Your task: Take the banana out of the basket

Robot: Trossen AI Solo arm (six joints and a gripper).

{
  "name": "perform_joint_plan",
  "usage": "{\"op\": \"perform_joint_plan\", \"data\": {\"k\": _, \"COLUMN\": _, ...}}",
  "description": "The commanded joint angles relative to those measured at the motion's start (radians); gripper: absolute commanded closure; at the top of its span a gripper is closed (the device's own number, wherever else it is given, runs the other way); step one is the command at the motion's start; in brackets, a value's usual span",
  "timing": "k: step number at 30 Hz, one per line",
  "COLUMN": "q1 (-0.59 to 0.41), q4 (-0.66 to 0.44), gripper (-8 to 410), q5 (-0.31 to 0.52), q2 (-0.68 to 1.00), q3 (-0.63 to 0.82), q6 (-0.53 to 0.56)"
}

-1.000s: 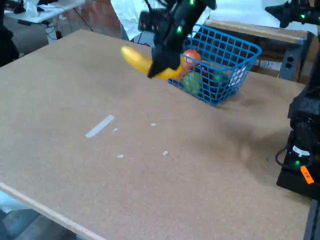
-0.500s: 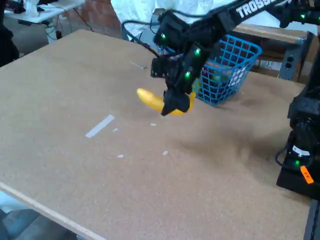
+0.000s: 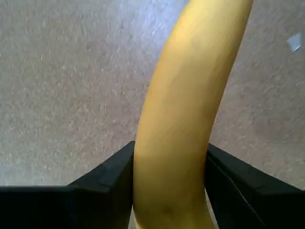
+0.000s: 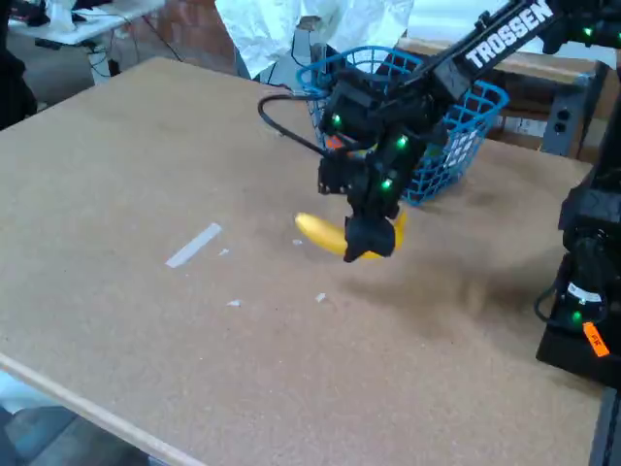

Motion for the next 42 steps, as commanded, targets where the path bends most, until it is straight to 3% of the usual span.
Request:
{"op": "perform_joint_plan", "data": {"k": 1, "q1": 0.058, "q4": -0.002, "gripper": 402, "q5": -0.003, "q2": 0.000, "q3": -0.045, "q6": -0.070}}
{"op": "perform_joint_plan", "data": {"k": 10, "q1": 0.126, "q4": 0.095, "gripper": 402, "q5": -0.026, "q2": 0.015, "q3": -0.046, "q6": -0.084}}
{"op": "perform_joint_plan", "data": {"k": 21, "q1": 0.132, "q4": 0.252, "gripper": 402, "q5": 0.004, "q2": 0.201, "q3": -0.046, "q6": -0.055}}
{"op": "perform_joint_plan", "data": {"k": 31, "q1": 0.132, "q4": 0.299, "gripper": 400, "q5": 0.016, "q2": 0.264, "q3": -0.045, "q6": -0.053}}
{"op": "perform_joint_plan", "data": {"k": 36, "q1": 0.131, "q4": 0.333, "gripper": 365, "q5": 0.019, "q2": 0.262, "q3": -0.045, "q6": 0.009}}
{"op": "perform_joint_plan", "data": {"k": 42, "q1": 0.129, "q4": 0.394, "gripper": 275, "q5": 0.048, "q2": 0.262, "q3": -0.045, "q6": 0.055}}
